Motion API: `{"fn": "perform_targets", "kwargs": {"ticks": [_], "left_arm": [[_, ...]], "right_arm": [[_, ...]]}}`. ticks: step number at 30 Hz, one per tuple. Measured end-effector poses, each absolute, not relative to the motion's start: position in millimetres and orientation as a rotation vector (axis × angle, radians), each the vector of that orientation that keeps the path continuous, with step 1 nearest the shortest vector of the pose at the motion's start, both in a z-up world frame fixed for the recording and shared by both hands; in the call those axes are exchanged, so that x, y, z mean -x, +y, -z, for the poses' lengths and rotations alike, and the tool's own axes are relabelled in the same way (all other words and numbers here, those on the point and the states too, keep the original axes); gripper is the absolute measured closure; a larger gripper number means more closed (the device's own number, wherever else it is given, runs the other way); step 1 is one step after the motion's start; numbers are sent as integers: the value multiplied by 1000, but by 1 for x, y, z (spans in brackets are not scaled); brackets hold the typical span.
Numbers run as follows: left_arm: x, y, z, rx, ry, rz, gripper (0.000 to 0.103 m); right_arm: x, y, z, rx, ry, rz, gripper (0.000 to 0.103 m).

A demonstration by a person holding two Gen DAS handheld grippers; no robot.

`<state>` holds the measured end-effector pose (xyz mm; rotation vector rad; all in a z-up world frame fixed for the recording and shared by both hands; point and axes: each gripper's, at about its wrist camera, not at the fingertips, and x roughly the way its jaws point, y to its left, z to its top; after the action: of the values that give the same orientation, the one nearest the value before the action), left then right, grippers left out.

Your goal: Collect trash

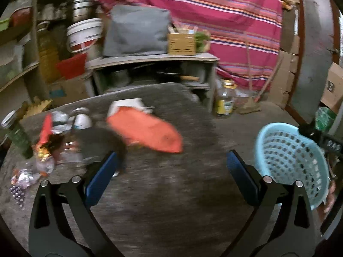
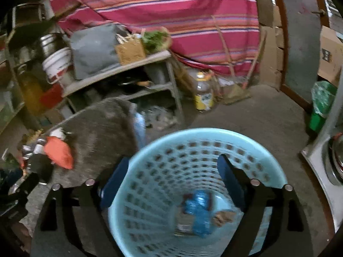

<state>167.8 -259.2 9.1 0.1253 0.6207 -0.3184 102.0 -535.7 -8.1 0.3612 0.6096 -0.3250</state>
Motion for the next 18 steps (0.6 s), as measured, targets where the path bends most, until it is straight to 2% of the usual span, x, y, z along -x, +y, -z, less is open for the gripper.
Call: {"fn": "perform_targets", "kwargs": {"ticks": [7,18], "left_arm": [[-194,-169,-1,-126,621,159,5],[-222,-63,12,-48,676,55,5]], "right_arm": [[-142,-470,6,-311,612,228,11],[-187,-377,16,-231,644,123,10]]}}
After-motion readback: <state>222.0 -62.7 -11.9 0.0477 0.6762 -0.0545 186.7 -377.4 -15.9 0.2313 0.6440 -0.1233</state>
